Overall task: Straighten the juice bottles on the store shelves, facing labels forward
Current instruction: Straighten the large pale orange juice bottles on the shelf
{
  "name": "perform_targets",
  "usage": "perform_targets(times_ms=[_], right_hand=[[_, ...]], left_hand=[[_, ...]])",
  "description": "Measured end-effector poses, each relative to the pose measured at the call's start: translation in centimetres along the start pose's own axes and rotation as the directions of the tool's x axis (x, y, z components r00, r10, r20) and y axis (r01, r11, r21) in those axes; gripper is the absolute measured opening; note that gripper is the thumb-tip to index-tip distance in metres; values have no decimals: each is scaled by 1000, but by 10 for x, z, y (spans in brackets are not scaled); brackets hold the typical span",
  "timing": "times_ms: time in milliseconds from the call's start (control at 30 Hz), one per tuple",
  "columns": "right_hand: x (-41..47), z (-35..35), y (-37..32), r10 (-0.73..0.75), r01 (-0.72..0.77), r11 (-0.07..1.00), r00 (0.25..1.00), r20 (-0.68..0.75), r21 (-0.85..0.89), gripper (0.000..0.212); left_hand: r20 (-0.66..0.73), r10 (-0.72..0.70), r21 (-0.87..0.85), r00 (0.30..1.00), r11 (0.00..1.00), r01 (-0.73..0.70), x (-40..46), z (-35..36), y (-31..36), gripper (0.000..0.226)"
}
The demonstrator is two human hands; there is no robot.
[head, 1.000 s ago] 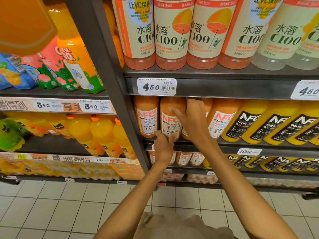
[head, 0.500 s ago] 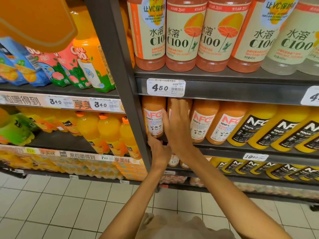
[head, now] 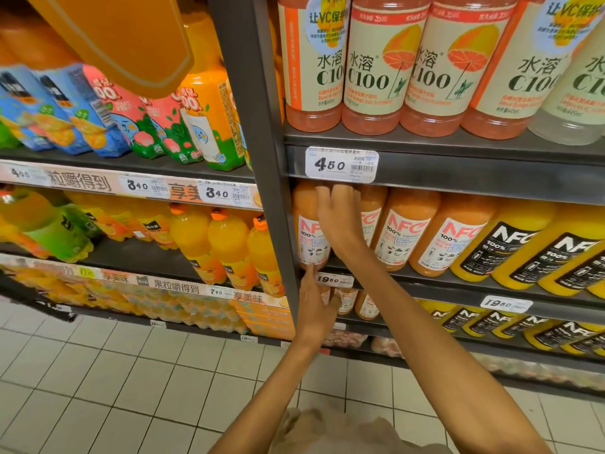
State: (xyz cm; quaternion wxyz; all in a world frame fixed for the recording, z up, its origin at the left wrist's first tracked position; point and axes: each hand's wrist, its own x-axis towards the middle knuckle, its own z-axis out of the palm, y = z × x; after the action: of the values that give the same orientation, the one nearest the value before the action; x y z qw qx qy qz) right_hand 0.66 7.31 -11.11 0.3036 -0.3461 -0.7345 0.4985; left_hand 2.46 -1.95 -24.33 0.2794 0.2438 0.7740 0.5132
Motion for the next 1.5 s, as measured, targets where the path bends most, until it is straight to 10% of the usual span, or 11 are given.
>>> perform_targets(times_ms=[100, 200, 600, 833, 967, 1233, 1367, 1500], right_hand=[[-18, -7, 0, -103, 104, 993, 995, -19, 57, 9], [-23, -19, 4, -116, 120, 989, 992, -49, 86, 37], [-55, -51, 27, -162, 173, 979, 981, -106, 105, 18], [-53, -95, 38, 0, -152, 871, 951, 310, 467, 31], [-59, -83, 38, 71, -347, 747, 890, 451, 567, 30], [-59, -64, 17, 209, -287, 922, 934, 288, 261, 36], [-55, -75, 23, 176, -342, 874, 886, 429, 346, 54], [-60, -77, 36, 111, -504, 587, 825, 554, 634, 42]], left_hand=[[-145, -40, 0, 989, 999, 40, -19, 0, -13, 72], [-206, -25, 21, 978, 999, 30, -24, -6, -21, 81], [-38, -19, -99, 999, 995, 15, -46, -3, -15, 74], [385, -33, -225, 923, 966, 128, -77, -55, 9, 55], [555, -89, -353, 827, 875, 331, -100, -53, 13, 87], [342, -57, -392, 938, 898, 198, -102, -40, 39, 103], [420, -127, -555, 898, 747, 365, -104, -45, 42, 100], [639, -30, -638, 769, 538, 551, -106, -49, 57, 72]])
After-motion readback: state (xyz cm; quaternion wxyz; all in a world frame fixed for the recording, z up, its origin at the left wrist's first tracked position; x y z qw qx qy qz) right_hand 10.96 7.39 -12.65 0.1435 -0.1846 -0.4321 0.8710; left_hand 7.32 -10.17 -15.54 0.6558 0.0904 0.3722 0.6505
